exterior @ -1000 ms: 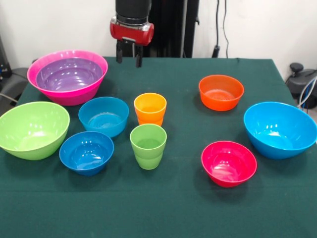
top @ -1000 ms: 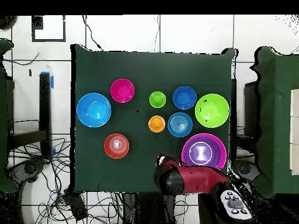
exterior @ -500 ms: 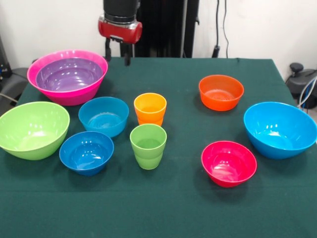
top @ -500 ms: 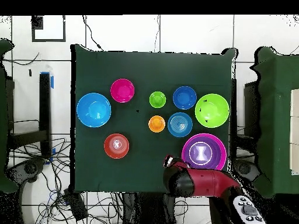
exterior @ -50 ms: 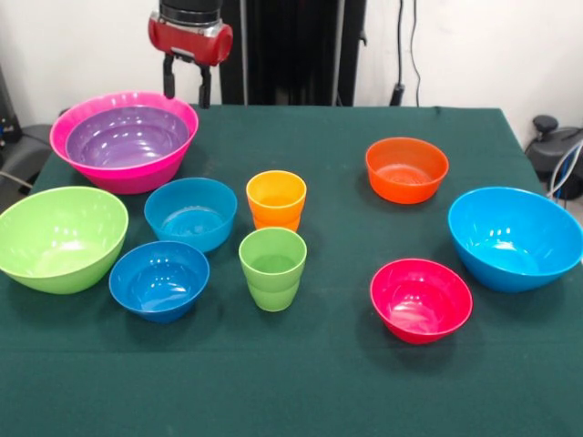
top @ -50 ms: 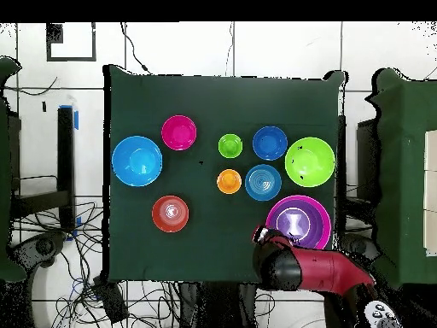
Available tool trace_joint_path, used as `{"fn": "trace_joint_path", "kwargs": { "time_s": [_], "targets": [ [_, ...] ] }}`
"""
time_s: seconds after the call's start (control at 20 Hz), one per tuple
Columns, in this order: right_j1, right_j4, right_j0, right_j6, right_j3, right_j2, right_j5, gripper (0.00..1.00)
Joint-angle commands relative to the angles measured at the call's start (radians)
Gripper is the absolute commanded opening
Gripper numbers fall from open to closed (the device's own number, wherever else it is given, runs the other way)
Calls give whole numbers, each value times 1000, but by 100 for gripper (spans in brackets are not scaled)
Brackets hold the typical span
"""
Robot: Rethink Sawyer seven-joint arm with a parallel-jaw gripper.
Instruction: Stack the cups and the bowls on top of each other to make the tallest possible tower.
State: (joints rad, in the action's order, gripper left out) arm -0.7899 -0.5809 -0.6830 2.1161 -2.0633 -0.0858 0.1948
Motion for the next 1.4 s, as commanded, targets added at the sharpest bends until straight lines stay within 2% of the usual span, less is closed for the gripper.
{"fn": "trace_joint_path", "kwargs": {
  "time_s": [0.05,0.3,0.8,1.4],
  "targets": [
    [34,-77,14,-111,7,-122,70,100],
    [74,-96,30,-70,26,-117,30,100],
    [117,-90,85,11,37,-88,-36,100],
    [154,-109,80,1,63,-85,-66,100]
  ]
}}
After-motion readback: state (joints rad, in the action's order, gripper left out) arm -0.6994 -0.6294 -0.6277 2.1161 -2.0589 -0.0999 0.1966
